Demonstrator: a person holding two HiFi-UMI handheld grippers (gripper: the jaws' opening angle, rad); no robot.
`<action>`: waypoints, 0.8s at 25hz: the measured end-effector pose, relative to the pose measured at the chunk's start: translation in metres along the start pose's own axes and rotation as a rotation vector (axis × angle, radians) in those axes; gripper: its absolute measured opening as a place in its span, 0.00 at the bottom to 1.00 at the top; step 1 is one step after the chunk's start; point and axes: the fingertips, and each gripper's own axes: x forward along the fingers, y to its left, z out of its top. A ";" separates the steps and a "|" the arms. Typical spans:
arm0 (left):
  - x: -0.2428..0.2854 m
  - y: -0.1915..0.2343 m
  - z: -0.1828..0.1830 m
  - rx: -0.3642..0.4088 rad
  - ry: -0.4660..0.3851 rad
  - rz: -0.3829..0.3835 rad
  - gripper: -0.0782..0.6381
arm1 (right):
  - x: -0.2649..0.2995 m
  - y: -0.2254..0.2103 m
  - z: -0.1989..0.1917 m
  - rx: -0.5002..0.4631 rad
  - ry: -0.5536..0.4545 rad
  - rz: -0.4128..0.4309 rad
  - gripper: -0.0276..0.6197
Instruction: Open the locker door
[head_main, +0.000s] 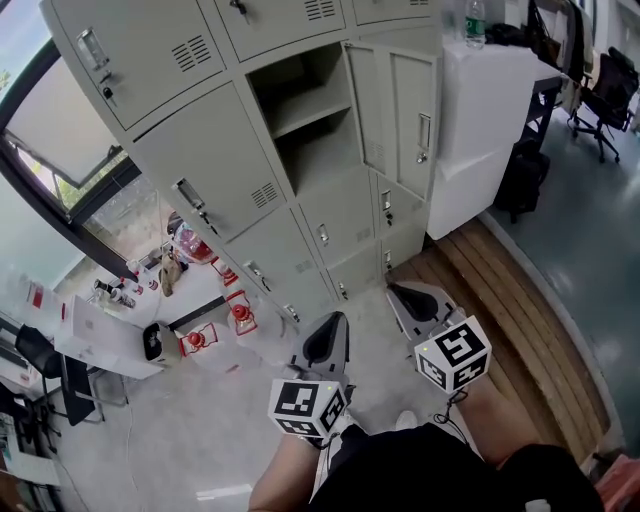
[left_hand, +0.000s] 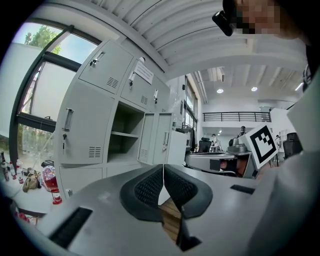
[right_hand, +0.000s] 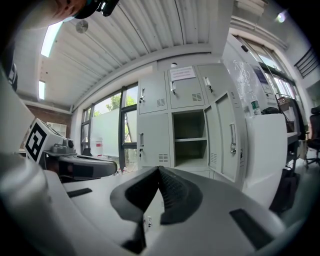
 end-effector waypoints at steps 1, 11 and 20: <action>-0.001 -0.004 -0.002 -0.001 0.001 0.001 0.14 | -0.004 0.000 -0.001 0.002 -0.001 0.003 0.13; -0.011 -0.032 -0.011 0.006 0.001 0.020 0.14 | -0.031 0.001 -0.014 0.004 0.003 0.035 0.13; -0.023 -0.043 -0.009 0.023 -0.008 0.029 0.14 | -0.045 0.012 -0.012 0.002 -0.012 0.056 0.13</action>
